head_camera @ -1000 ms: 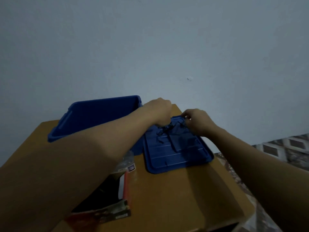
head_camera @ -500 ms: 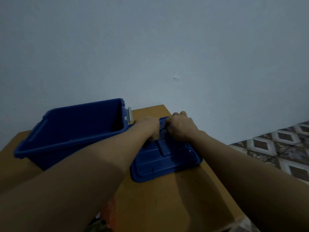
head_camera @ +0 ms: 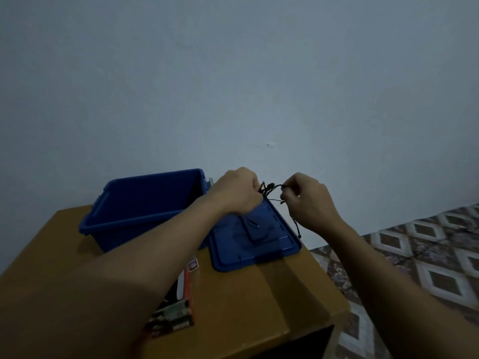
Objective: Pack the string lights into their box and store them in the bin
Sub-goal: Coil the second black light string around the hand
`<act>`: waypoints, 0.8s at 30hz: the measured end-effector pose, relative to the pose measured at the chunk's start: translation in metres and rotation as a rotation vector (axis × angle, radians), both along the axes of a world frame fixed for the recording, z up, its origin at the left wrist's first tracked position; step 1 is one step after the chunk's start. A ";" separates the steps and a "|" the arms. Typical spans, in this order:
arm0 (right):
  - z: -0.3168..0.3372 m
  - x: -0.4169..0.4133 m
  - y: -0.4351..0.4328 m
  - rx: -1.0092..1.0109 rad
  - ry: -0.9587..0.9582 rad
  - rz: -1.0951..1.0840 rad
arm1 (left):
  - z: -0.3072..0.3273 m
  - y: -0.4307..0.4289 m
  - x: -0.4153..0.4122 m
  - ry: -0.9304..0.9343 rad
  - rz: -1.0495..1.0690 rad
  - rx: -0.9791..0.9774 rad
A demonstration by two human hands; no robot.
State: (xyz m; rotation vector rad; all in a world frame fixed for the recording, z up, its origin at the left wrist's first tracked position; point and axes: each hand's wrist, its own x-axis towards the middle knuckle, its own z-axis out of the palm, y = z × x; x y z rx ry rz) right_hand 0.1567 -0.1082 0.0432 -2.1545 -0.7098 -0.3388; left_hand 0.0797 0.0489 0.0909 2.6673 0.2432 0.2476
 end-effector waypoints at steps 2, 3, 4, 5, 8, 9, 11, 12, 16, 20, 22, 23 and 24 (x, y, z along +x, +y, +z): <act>0.009 -0.027 -0.016 0.078 0.005 -0.014 | 0.007 -0.008 -0.030 -0.073 -0.026 -0.093; 0.014 -0.040 -0.023 0.117 0.017 -0.019 | 0.010 -0.011 -0.043 -0.113 -0.040 -0.131; 0.016 -0.056 -0.030 0.157 0.033 -0.014 | 0.011 -0.016 -0.061 -0.152 -0.040 -0.171; 0.019 -0.072 -0.037 0.196 0.042 -0.005 | 0.011 -0.020 -0.076 -0.195 -0.038 -0.211; 0.025 -0.116 -0.056 0.323 0.077 0.026 | 0.010 -0.035 -0.122 -0.293 -0.044 -0.402; 0.025 -0.132 -0.062 0.350 0.088 0.042 | 0.009 -0.040 -0.139 -0.305 -0.041 -0.478; 0.027 -0.159 -0.072 0.391 0.103 0.087 | 0.009 -0.050 -0.169 -0.324 -0.039 -0.637; 0.026 -0.171 -0.076 0.405 0.114 0.109 | 0.008 -0.055 -0.182 -0.329 -0.037 -0.724; 0.017 -0.213 -0.089 0.430 0.200 0.221 | 0.002 -0.078 -0.226 -0.348 -0.011 -0.951; 0.005 -0.233 -0.095 0.424 0.317 0.363 | -0.004 -0.095 -0.250 -0.360 0.017 -1.076; 0.001 -0.235 -0.096 0.436 0.367 0.416 | -0.003 -0.099 -0.256 -0.388 0.037 -1.127; 0.001 -0.235 -0.097 0.445 0.385 0.437 | -0.001 -0.100 -0.259 -0.409 0.044 -1.160; 0.000 -0.233 -0.097 0.449 0.404 0.453 | 0.000 -0.100 -0.260 -0.426 0.047 -1.201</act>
